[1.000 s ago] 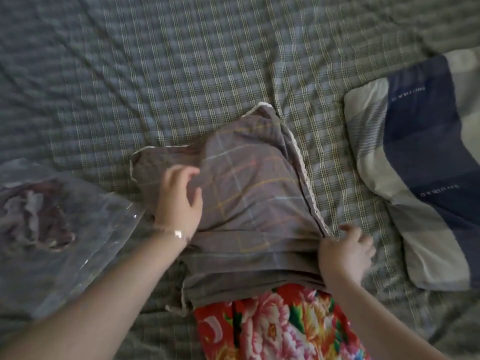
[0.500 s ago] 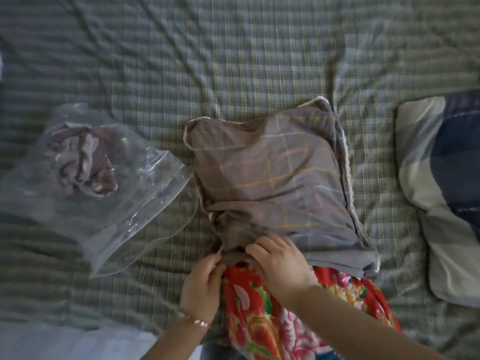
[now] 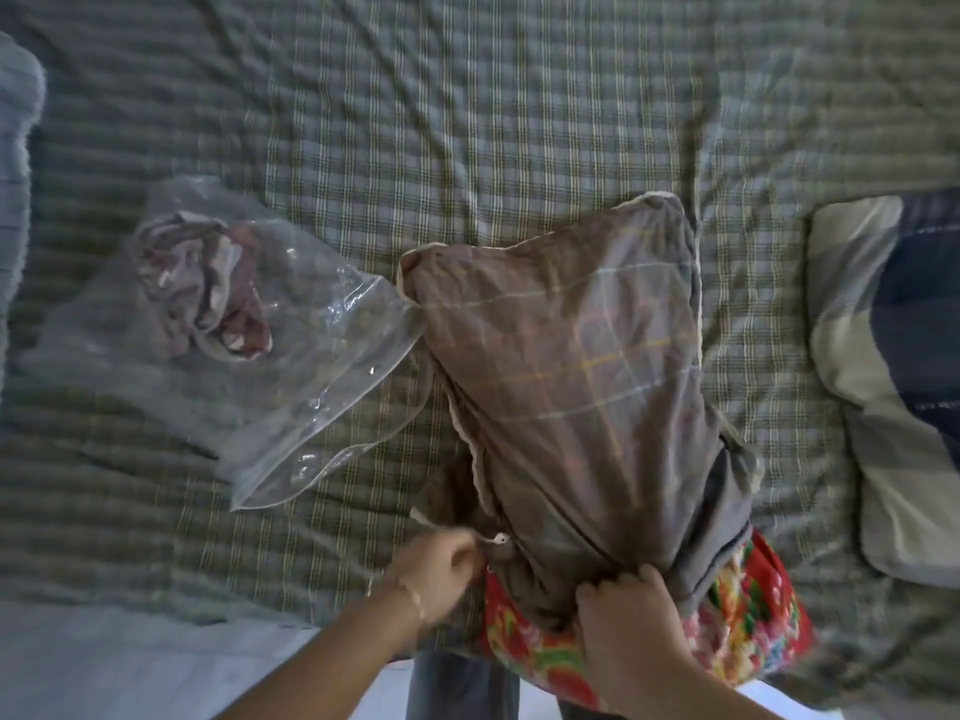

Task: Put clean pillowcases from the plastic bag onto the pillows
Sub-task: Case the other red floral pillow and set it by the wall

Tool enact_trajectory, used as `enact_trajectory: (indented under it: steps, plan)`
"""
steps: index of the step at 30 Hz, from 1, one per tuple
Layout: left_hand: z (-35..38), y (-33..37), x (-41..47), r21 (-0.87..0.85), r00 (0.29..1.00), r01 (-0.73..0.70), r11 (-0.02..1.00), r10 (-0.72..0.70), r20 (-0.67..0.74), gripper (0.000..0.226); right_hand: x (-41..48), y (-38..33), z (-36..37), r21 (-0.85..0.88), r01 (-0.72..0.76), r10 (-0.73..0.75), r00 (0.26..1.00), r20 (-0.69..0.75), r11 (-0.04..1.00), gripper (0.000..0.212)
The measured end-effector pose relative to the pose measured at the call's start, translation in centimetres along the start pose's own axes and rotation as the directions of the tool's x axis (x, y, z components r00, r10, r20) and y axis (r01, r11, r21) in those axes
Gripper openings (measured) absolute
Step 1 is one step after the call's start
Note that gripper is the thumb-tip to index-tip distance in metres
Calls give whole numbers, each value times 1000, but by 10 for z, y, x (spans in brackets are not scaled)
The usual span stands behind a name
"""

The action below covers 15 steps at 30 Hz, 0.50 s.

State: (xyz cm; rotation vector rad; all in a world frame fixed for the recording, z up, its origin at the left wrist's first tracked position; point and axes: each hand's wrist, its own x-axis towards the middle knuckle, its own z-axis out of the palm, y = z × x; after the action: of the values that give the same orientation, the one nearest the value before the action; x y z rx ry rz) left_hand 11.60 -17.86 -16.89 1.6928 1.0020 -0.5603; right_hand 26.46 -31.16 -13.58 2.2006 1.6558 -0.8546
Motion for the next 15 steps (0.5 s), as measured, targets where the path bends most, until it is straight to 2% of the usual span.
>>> enact_trajectory:
  steps: [2,3,4,6,7,8,9,10,11,13,14,15]
  plan:
    - [-25,28,28,-96,958,137,986,-157,-241,12,-4,-24,1,99,-238,242,970,-29,966,24]
    - [-40,39,43,-217,910,157,963,-227,-348,13,-3,-40,-8,145,-331,338,941,-29,933,29]
    - [-56,48,60,-363,875,175,915,-314,-369,25,-2,-55,-20,209,-394,387,919,76,895,51]
    - [-83,59,91,-643,848,226,732,-473,-240,75,13,-76,-42,276,-531,440,836,328,801,116]
    - [-91,61,106,-707,841,274,652,-519,-152,102,28,-86,-47,257,-647,528,747,404,718,131]
    - [-96,61,115,-733,831,330,595,-551,-73,120,41,-93,-45,283,-732,592,673,444,620,135]
    - [-97,57,127,-736,825,365,570,-564,-27,126,49,-92,-41,319,-728,577,680,452,607,136]
    - [-99,56,132,-731,822,379,568,-570,-17,124,52,-87,-27,352,-659,511,745,428,665,131]
    - [-100,60,134,-720,821,374,585,-570,-38,115,52,-79,-12,366,-595,461,796,391,716,117]
    - [-102,61,136,-696,787,346,630,-599,-151,87,57,-62,-4,320,-518,435,850,296,793,91]
    - [-105,60,136,-684,760,337,647,-616,-208,75,57,-52,-10,320,-474,384,872,305,820,80]
    - [-110,60,133,-676,743,324,662,-620,-251,68,59,-43,-23,351,-484,389,868,308,802,65]
